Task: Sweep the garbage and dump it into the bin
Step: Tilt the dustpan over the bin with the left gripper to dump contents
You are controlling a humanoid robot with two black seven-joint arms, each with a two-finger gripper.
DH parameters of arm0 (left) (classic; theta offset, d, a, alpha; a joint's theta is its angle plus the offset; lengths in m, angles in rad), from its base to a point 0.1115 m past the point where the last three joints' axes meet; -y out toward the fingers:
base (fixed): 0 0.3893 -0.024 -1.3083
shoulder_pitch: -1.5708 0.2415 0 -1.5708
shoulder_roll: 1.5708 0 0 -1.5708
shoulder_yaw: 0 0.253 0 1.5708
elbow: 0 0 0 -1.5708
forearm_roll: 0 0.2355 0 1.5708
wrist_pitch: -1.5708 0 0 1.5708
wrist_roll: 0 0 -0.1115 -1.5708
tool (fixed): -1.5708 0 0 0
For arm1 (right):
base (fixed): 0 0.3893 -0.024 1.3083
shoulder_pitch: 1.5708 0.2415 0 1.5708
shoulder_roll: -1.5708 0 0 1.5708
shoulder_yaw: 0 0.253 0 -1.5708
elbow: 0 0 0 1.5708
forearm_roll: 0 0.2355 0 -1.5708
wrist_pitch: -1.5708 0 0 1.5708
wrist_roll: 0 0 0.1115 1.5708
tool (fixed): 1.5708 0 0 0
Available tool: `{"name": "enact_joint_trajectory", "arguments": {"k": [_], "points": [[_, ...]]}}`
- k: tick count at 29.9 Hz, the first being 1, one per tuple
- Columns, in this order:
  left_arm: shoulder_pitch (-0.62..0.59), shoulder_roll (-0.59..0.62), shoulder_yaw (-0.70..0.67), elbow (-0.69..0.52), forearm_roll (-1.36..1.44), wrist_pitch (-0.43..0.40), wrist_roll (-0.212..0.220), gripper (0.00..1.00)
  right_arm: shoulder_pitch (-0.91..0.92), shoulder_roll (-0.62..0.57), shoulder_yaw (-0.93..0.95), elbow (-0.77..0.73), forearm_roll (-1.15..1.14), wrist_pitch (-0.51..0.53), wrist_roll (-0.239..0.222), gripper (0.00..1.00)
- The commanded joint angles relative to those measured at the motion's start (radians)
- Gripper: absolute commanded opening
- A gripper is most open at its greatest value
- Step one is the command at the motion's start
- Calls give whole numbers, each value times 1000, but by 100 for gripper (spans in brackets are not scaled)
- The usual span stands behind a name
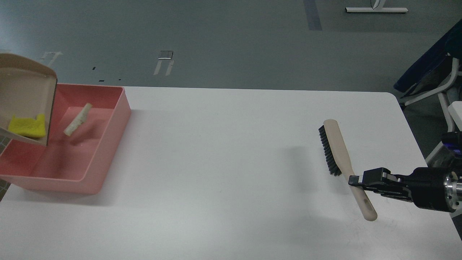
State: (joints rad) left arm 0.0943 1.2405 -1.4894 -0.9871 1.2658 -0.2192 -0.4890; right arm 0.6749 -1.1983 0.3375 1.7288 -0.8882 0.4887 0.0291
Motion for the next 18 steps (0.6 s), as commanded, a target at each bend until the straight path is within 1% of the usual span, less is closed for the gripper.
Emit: {"name": "enact_joint_trajectory", "arguments": {"k": [1,6,9,13,18], "points": [[-4,4,0,-7,4,8,0,0,0,0,0,0,0,0,0,0],[-2,43,-2,-10,6,15,0,0,0,0,0,0,0,0,0,0],[10,68,0,-33,18,44,0,0,0,0,1,0,0,0,0,0],[8,68,0,-39,90,83,0,0,0,0,0,0,0,0,0,0],[8,70,0,-56,99,87,0,0,0,0,0,-2,0,0,0,0]]}}
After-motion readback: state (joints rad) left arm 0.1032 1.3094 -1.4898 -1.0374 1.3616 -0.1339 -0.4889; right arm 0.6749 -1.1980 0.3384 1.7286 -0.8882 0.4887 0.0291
